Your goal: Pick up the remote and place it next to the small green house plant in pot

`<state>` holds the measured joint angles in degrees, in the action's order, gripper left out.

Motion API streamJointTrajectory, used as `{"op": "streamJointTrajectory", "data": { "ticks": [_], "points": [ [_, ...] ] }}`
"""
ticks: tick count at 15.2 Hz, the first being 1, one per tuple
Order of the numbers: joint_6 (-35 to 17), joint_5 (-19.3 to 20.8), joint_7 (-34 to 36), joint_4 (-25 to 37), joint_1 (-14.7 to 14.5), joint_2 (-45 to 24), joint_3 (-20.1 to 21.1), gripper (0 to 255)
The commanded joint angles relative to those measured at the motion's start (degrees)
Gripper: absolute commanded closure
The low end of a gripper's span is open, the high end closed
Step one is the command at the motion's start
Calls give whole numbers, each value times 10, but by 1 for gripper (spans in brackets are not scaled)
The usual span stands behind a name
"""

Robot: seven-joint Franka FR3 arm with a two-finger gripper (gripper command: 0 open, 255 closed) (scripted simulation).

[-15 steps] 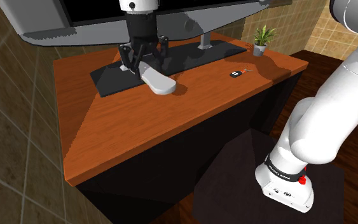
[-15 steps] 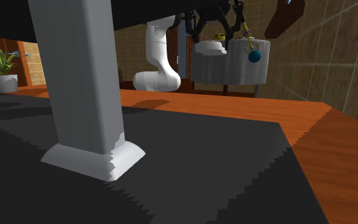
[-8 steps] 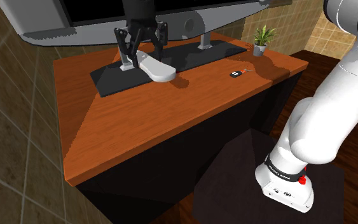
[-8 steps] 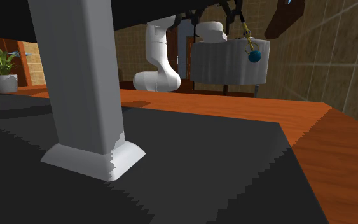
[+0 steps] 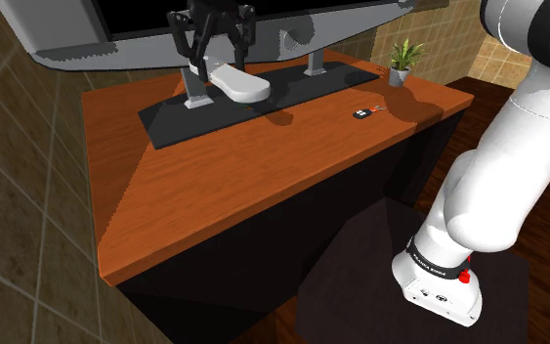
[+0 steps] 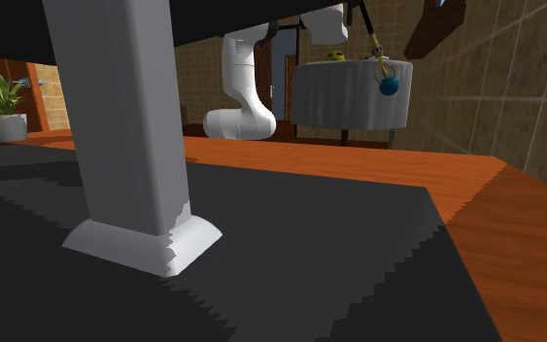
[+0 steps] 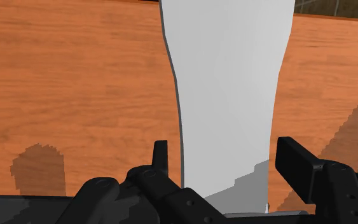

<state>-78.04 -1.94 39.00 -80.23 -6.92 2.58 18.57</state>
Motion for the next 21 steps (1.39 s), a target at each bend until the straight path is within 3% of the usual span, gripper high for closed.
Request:
{"op": "streamJointTrajectory", "data": {
  "ticks": [1,4,12,21],
  "points": [
    [19,3,4,27,-2,-9,2,255],
    [46,8,8,70,-4,-25,5,255],
    [33,-19,-114,-72,48,104,-70,255],
    [40,-2,-246,-158,86,192,-160,255]
  ]
}}
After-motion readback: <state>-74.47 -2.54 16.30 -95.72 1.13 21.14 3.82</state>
